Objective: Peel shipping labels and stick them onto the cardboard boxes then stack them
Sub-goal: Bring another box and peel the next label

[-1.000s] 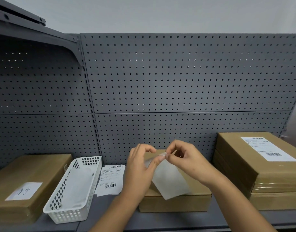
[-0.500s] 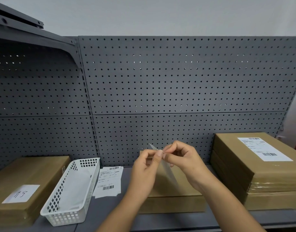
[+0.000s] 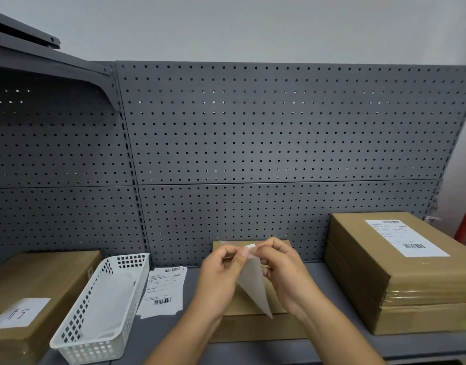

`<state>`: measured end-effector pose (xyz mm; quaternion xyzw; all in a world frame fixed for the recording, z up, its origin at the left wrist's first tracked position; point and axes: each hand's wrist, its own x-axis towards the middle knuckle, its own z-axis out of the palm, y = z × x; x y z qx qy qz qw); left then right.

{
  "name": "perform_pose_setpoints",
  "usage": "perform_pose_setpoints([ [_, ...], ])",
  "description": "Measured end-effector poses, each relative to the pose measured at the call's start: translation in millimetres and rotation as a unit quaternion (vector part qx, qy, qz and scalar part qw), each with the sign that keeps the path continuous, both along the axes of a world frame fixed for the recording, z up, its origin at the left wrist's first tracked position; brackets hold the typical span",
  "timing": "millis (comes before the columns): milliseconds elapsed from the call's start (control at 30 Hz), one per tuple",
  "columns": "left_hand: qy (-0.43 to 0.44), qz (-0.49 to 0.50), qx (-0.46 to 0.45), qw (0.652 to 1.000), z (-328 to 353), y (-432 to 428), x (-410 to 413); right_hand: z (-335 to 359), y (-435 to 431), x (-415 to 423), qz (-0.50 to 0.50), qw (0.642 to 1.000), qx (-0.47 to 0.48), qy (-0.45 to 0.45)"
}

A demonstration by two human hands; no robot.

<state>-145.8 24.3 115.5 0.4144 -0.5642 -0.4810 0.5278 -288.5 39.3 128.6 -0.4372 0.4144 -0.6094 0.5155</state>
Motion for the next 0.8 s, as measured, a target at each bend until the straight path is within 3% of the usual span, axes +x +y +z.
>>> perform_pose_setpoints([
  [800,0.042,0.015,0.046,0.998,-3,-10,5,-5,-11,6,-0.063,0.998,0.015,0.025],
])
